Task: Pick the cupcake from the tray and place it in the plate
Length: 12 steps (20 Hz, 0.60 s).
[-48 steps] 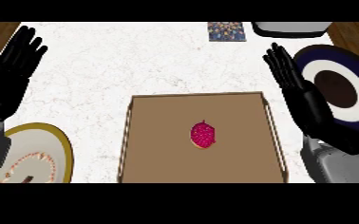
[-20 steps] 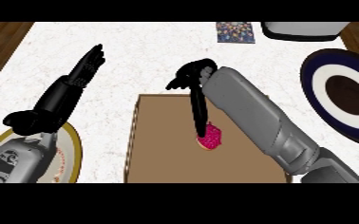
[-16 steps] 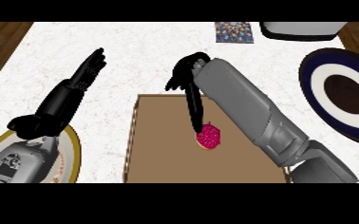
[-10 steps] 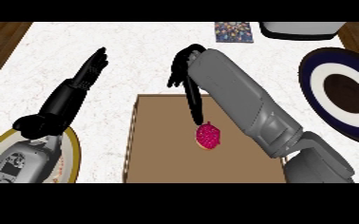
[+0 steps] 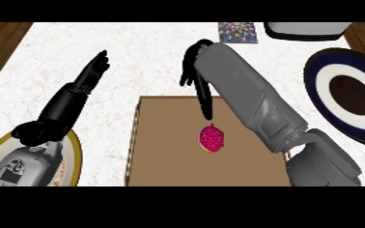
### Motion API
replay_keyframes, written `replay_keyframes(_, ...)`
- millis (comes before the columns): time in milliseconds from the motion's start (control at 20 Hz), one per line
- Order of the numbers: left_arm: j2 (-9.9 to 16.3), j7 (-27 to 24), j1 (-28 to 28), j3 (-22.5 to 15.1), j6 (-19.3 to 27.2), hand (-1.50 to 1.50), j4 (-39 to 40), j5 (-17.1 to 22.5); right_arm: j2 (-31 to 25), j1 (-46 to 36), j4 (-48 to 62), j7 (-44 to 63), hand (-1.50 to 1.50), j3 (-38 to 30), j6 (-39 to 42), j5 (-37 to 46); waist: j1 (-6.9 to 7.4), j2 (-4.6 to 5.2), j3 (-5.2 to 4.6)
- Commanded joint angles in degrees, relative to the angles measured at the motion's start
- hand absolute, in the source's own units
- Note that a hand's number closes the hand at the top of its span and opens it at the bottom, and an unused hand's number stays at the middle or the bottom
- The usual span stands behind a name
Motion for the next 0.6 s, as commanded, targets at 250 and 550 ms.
replay_keyframes(250, -1.16, 0.5, 1.3, 0.25, -1.54, 0.0, -1.38, -1.21, 0.45, 0.51, 3.1, -1.77, -1.5, 0.38, 7.14, 2.25, 0.04, 0.13, 0.03)
replay_keyframes(550, -1.42, -0.5, 0.54, 2.54, -3.2, 0.0, 0.8, -0.53, 1.17, 5.1, 0.99, -1.22, -1.5, 4.16, 7.82, 2.37, 0.55, 0.17, 0.0)
